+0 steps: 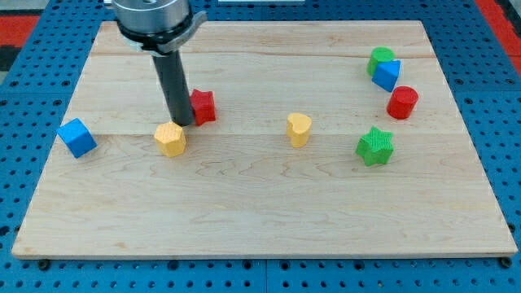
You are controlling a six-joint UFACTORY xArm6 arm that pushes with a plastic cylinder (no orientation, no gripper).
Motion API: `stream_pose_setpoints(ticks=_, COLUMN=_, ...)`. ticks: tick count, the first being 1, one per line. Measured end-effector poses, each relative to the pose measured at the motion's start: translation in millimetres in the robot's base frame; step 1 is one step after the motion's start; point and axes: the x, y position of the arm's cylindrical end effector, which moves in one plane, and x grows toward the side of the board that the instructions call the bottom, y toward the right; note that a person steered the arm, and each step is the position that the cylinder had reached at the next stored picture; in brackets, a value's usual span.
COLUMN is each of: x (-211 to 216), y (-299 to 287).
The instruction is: Push the red star to the center
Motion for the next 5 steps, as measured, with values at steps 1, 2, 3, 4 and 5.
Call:
stream_pose_setpoints(ticks=1, x=-9.8, y=5.4)
stream_pose_setpoints(ticks=2, x=-29.7, y=2.4)
stream_pose_setpoints(ticks=3, x=-37.5, y=1.5)
stream_pose_setpoints(ticks=4, x=-53.9, y=1.5)
stream_pose_setpoints(ticks=5, x=-63.8, y=8.2)
